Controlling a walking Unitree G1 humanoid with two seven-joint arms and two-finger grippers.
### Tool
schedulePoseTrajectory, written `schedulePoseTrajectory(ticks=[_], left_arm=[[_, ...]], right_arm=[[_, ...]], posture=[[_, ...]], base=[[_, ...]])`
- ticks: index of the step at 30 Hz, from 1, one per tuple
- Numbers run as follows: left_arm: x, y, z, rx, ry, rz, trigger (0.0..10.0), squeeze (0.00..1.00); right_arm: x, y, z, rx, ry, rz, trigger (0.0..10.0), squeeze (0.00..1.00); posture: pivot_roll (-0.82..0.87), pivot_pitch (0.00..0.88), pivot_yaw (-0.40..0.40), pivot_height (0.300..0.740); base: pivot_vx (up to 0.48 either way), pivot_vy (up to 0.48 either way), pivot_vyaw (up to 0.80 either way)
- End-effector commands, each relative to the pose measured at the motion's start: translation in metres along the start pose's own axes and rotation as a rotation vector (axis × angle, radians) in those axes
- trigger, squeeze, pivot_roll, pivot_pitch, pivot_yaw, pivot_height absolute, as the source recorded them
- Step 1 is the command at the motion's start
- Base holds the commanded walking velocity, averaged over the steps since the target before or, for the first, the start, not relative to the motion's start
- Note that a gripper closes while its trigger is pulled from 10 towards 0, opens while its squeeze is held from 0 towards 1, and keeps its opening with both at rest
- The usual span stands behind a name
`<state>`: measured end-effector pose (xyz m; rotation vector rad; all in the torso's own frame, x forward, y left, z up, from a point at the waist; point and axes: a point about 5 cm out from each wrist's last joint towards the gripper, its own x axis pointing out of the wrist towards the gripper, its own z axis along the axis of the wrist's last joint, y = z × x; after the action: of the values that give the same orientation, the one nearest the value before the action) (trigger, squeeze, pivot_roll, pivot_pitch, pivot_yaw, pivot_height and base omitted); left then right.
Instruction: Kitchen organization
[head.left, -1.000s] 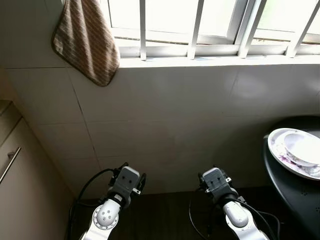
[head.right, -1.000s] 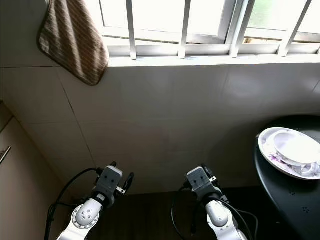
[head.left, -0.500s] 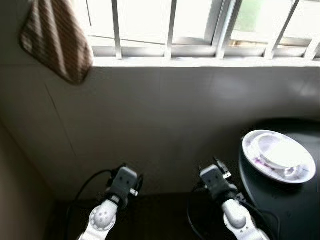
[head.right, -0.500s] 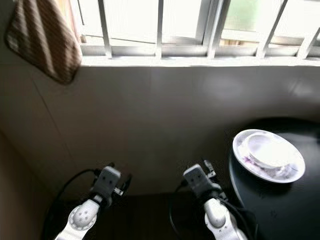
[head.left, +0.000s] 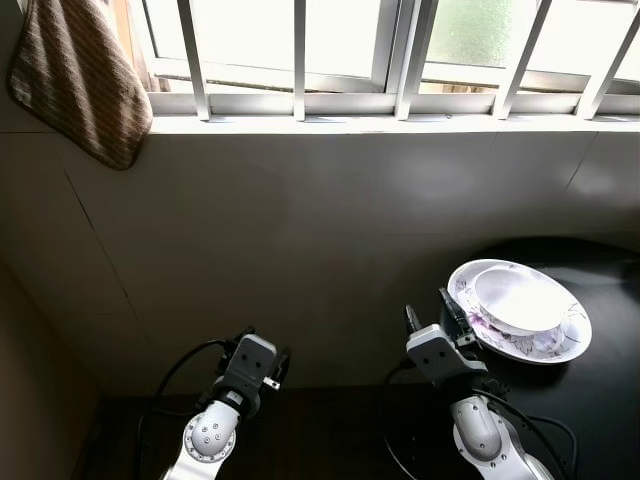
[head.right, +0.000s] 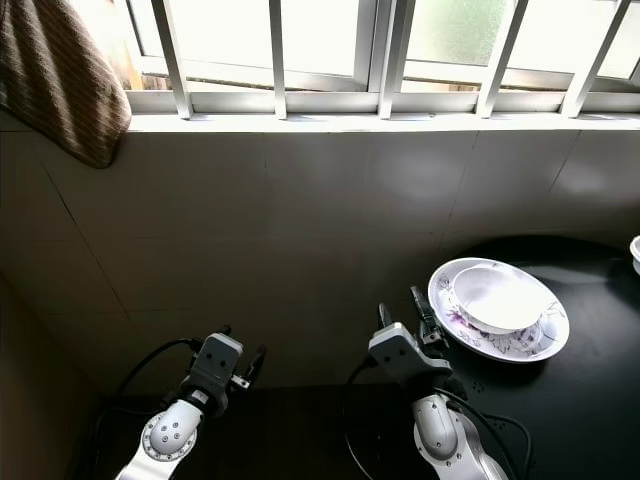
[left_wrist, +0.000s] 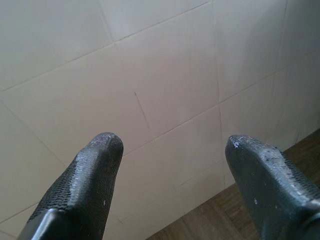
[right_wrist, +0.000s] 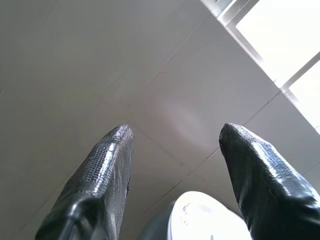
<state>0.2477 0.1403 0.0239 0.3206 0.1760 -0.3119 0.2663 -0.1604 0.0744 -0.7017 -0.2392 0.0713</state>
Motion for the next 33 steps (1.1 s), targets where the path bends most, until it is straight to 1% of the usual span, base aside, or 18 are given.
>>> schedulePoseTrajectory(ticks=[1,2,4,5,6,7,8,10,12,13,14,15,16,18,20,23,28,33], left_arm=[[0.001,0.0,0.005,-0.005,-0.033,-0.008,10.0,0.0],[0.001,0.0,0.005,-0.005,-0.033,-0.008,10.0,0.0],[0.001,0.0,0.004,0.004,-0.023,-0.01,10.0,0.0],[0.002,0.0,0.004,0.014,-0.019,-0.013,10.0,0.0],[0.002,0.0,0.004,0.016,-0.021,-0.014,10.0,0.0],[0.002,0.0,0.005,0.016,-0.021,-0.011,10.0,0.0],[0.002,0.0,0.005,0.016,-0.021,-0.011,10.0,0.0],[0.002,0.0,0.005,0.014,-0.023,-0.007,10.0,0.0],[0.003,0.0,0.005,0.013,-0.026,-0.003,10.0,0.0],[0.003,0.0,0.006,0.003,-0.033,0.001,10.0,0.0],[0.003,0.0,0.007,-0.003,-0.041,0.004,10.0,0.0],[0.003,0.0,0.007,-0.003,-0.041,0.004,10.0,0.0],[0.002,-0.001,0.007,-0.001,-0.043,0.003,10.0,0.0],[0.002,0.0,0.007,-0.007,-0.041,0.007,10.0,0.0],[0.002,0.0,0.006,-0.011,-0.039,0.009,10.0,0.0],[0.002,-0.001,0.007,-0.008,-0.04,0.008,10.0,0.0],[0.001,-0.001,0.006,-0.011,-0.038,0.007,10.0,0.0],[0.001,0.0,0.005,-0.015,-0.034,0.002,10.0,0.0]], right_arm=[[0.01,-0.011,-0.001,-0.042,0.018,-0.036,10.0,0.0],[0.01,-0.011,-0.001,-0.042,0.018,-0.036,10.0,0.0],[0.014,-0.015,-0.005,0.001,0.058,-0.045,10.0,0.0],[0.02,-0.019,-0.007,0.027,0.077,-0.032,10.0,0.0],[0.023,-0.02,-0.008,0.031,0.084,-0.021,10.0,0.0],[0.028,-0.021,-0.012,0.07,0.127,0.015,10.0,0.0],[0.03,-0.021,-0.014,0.086,0.143,0.025,10.0,0.0],[0.034,-0.026,-0.017,0.131,0.18,0.009,10.0,0.0],[0.039,-0.033,-0.02,0.151,0.204,-0.01,10.0,0.0],[0.043,-0.038,-0.021,0.148,0.218,-0.018,10.0,0.0],[0.052,-0.052,-0.023,0.156,0.244,-0.049,10.0,0.0],[0.052,-0.052,-0.023,0.156,0.244,-0.049,10.0,0.0],[0.059,-0.063,-0.024,0.176,0.269,-0.074,10.0,0.0],[0.063,-0.071,-0.023,0.175,0.278,-0.097,10.0,0.0],[0.065,-0.07,-0.022,0.237,0.291,-0.089,10.0,0.0],[0.066,-0.067,-0.022,0.279,0.303,-0.066,10.0,0.0],[0.069,-0.063,-0.014,0.365,0.273,0.002,10.0,0.0],[0.067,-0.055,-0.012,0.462,0.329,0.065,10.0,0.0]], posture=[[0.06,0.0,-0.022,0.74],[0.06,0.0,-0.022,0.74],[0.06,0.0,-0.023,0.74],[0.06,0.0,-0.022,0.74],[0.06,0.0,-0.023,0.74],[0.06,0.0,-0.023,0.74],[0.06,0.0,-0.023,0.74],[0.07,0.0,-0.029,0.74],[0.07,0.0,-0.031,0.74],[0.07,0.0,-0.031,0.74],[0.07,0.0,-0.034,0.74],[0.07,0.0,-0.034,0.74],[0.07,0.0,-0.039,0.74],[0.07,0.0,-0.04,0.74],[0.07,0.0,-0.041,0.74],[0.07,0.0,-0.043,0.74],[0.07,0.0,-0.04,0.74],[0.07,0.0,-0.034,0.74]], base=[[0.0,0.0,0.0],[0.0,0.0,0.0],[0.0,0.0,0.0],[0.0,-0.244,0.0],[0.0,-0.311,0.0],[0.0,-0.394,0.0],[0.0,-0.394,0.0],[0.0,-0.382,0.0],[0.0,-0.334,0.0],[0.0,0.0,0.0],[0.0,0.0,0.0],[0.0,0.0,0.0],[0.0,0.0,0.0],[0.0,0.0,0.0],[0.0,0.0,0.0],[0.0,0.0,0.0],[0.0,0.0,0.0],[0.0,0.0,0.0]])
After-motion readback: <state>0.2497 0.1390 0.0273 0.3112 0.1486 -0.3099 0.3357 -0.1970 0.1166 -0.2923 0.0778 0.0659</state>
